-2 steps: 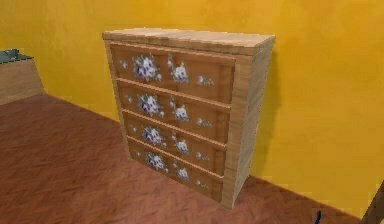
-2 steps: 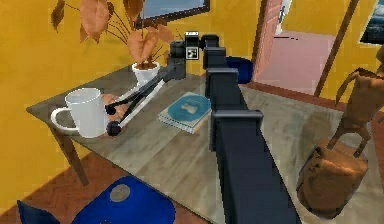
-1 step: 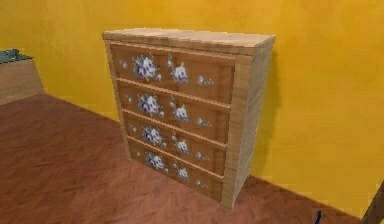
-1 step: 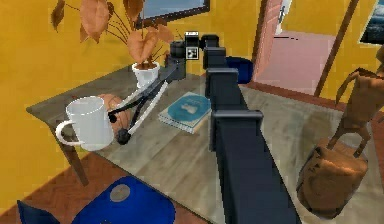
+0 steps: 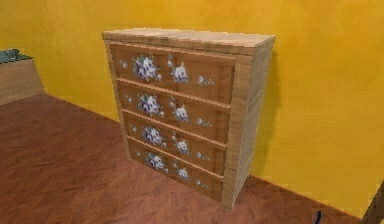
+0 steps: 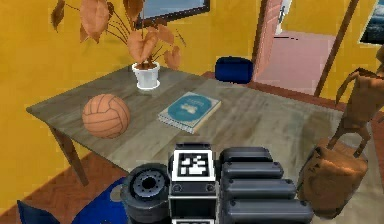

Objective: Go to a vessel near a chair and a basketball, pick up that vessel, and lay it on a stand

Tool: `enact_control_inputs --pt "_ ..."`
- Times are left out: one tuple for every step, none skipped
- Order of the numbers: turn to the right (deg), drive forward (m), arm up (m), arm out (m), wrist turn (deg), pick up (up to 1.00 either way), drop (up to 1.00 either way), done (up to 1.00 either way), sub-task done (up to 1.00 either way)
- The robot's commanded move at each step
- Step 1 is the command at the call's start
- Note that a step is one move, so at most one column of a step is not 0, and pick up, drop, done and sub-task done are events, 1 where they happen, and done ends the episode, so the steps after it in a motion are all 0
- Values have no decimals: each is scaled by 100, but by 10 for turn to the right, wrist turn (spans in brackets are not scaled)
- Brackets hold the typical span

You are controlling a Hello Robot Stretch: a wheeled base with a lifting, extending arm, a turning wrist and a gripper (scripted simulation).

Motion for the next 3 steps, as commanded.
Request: enact_control_inputs --pt "-450 0 0 0 0 0 0 0 0" --pt "-390 0 0 0 0 0 0 0 0" --pt "0 25 0 0 0 0 0 0 0"
